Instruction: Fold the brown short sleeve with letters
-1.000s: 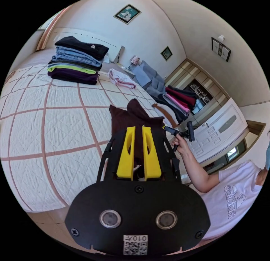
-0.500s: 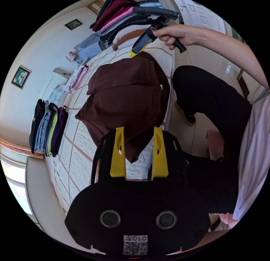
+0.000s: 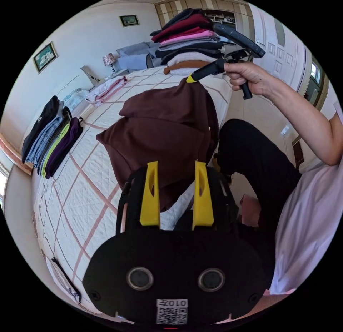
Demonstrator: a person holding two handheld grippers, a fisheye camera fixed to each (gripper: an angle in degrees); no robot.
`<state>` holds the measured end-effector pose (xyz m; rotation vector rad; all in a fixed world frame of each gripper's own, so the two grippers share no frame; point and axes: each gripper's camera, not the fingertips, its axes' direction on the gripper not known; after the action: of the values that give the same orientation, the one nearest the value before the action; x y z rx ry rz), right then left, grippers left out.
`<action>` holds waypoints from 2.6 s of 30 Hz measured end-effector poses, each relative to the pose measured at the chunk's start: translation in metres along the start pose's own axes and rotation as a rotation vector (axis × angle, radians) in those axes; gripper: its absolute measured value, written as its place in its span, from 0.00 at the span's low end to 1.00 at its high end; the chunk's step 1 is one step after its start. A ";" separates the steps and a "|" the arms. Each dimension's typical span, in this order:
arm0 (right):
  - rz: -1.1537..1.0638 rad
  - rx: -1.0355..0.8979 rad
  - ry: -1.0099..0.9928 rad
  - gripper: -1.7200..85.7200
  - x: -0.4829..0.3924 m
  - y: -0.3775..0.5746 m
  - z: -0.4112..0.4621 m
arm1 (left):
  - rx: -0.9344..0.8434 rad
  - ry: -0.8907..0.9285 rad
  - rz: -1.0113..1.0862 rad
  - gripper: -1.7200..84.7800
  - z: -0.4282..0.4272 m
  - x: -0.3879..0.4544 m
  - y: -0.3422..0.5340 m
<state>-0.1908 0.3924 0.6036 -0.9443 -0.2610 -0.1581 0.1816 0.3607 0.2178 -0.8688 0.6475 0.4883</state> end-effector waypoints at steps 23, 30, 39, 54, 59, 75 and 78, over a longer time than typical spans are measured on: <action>-0.281 0.322 -0.408 0.17 -0.083 0.089 -0.121 | 0.573 0.810 -0.614 0.08 -0.225 -0.301 -0.041; -0.278 0.323 -0.320 0.26 -0.144 0.084 -0.118 | 0.882 0.924 -0.690 0.08 -0.326 -0.324 -0.063; -0.189 0.376 -0.388 0.07 -0.097 0.026 -0.178 | 1.060 0.674 -0.705 0.10 -0.468 -0.360 -0.021; -0.624 0.379 -0.153 0.06 -0.156 -0.079 -0.355 | 1.133 0.573 -0.883 0.11 -0.540 -0.438 0.223; -0.676 0.099 -0.258 0.05 -0.187 -0.105 -0.277 | 1.109 0.635 -1.020 0.11 -0.508 -0.449 0.286; -0.714 -0.293 -0.035 0.05 -0.201 -0.059 -0.048 | 0.576 0.796 -1.155 0.12 -0.277 -0.307 0.353; -0.726 -0.309 -0.057 0.05 -0.193 -0.028 -0.025 | 0.420 0.781 -1.092 0.12 -0.243 -0.270 0.360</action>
<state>-0.3785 0.3596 0.5555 -1.1260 -0.6406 -0.8582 -0.3138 0.3281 0.0947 -0.8580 0.8167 -0.9876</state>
